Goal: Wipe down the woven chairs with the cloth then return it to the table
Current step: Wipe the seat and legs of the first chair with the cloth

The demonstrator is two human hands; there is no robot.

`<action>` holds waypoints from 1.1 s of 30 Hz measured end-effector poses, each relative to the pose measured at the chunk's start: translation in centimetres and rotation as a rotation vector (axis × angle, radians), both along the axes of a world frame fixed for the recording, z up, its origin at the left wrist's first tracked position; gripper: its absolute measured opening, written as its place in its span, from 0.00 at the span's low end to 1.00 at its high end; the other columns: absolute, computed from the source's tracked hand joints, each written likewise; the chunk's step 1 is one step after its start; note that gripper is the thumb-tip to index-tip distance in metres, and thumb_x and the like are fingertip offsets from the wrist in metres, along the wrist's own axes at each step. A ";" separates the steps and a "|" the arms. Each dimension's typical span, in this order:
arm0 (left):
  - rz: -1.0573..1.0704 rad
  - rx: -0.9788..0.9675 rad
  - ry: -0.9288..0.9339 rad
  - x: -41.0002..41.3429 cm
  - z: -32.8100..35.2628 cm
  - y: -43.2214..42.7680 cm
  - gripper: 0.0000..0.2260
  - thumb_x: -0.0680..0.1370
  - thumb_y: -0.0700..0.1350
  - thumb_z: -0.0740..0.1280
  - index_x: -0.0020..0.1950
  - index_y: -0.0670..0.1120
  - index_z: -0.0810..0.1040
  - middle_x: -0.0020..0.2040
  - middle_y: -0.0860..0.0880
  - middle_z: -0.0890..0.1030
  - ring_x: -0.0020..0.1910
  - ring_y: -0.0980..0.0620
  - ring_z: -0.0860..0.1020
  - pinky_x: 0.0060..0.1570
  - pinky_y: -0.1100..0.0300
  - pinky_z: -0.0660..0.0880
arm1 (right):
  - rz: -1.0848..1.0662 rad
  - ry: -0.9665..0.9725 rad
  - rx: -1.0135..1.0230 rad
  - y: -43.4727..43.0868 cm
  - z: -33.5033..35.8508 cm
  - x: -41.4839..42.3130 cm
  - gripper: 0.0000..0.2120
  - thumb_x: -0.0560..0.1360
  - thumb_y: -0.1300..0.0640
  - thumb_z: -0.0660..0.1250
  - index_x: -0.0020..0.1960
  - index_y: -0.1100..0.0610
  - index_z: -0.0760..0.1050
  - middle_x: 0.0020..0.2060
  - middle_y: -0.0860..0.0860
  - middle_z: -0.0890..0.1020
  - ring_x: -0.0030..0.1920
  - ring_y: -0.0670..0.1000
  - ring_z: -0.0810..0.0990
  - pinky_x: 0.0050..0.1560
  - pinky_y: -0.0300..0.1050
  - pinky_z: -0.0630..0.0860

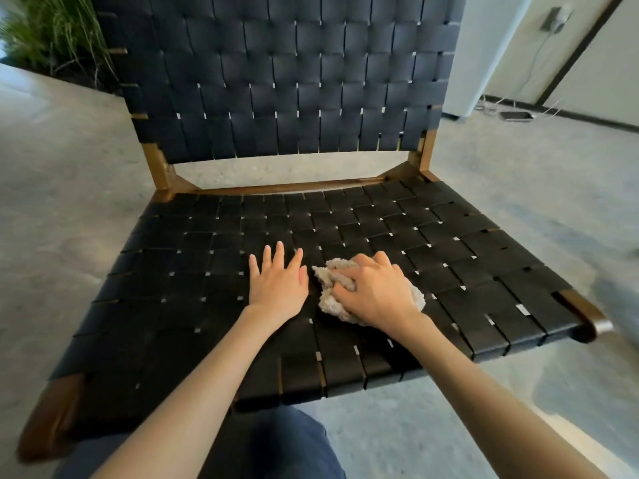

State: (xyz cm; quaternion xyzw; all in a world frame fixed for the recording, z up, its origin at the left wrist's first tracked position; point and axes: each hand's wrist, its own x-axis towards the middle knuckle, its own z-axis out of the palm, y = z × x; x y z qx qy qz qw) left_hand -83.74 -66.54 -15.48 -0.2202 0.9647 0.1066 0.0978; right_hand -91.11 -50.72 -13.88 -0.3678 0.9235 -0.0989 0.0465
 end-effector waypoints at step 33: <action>-0.042 0.005 0.183 -10.7 -4.0 1.0 0.25 0.83 0.51 0.47 0.77 0.43 0.47 0.78 0.44 0.46 0.77 0.49 0.44 0.73 0.54 0.42 | -0.114 0.122 0.010 -7.0 -5.1 -16.4 0.20 0.81 0.42 0.52 0.70 0.44 0.68 0.68 0.49 0.70 0.67 0.57 0.63 0.64 0.55 0.62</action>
